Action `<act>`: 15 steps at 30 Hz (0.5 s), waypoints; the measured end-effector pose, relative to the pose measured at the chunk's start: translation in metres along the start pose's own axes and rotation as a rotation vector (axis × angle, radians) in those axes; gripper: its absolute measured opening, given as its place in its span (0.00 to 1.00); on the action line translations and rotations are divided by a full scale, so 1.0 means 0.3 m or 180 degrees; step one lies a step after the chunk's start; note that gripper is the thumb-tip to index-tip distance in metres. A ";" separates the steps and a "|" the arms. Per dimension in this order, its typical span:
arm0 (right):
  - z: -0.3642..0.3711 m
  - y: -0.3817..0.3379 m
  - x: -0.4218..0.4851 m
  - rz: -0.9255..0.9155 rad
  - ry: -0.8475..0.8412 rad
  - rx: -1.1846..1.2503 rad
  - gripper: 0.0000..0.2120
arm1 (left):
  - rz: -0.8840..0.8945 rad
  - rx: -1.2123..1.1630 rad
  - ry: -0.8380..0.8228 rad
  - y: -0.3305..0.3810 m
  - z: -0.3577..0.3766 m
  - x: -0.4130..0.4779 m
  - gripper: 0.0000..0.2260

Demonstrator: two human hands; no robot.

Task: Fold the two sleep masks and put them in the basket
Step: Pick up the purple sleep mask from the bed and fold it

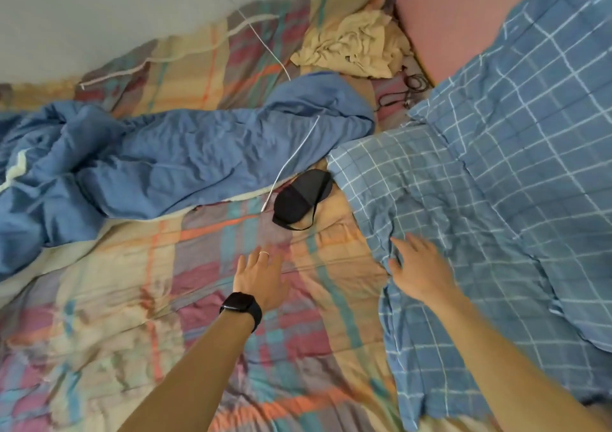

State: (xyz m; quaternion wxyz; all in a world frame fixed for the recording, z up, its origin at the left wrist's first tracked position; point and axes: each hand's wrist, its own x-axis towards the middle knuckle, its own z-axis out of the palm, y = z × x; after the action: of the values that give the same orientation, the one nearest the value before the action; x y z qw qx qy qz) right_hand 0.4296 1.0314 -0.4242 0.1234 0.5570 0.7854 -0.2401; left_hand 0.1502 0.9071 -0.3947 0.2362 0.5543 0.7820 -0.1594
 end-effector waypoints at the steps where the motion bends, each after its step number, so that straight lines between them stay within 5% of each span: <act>1: 0.030 0.013 0.052 0.0027 -0.0110 -0.0073 0.28 | -0.0081 -0.0078 -0.0022 0.007 0.015 0.050 0.29; 8: 0.256 0.078 0.230 0.0174 -0.0265 -0.0557 0.33 | -0.1114 -0.1731 0.0408 0.023 0.064 0.370 0.34; 15: 0.283 0.082 0.280 0.0257 -0.0352 -0.0521 0.34 | -0.1750 -0.2703 0.0793 0.024 0.072 0.579 0.27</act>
State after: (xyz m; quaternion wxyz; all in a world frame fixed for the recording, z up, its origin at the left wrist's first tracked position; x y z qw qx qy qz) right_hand 0.4171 1.0627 -0.5415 0.2212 0.5622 0.7713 -0.2003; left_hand 0.1137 1.0359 -0.5074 0.2948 0.1985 0.9167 0.1828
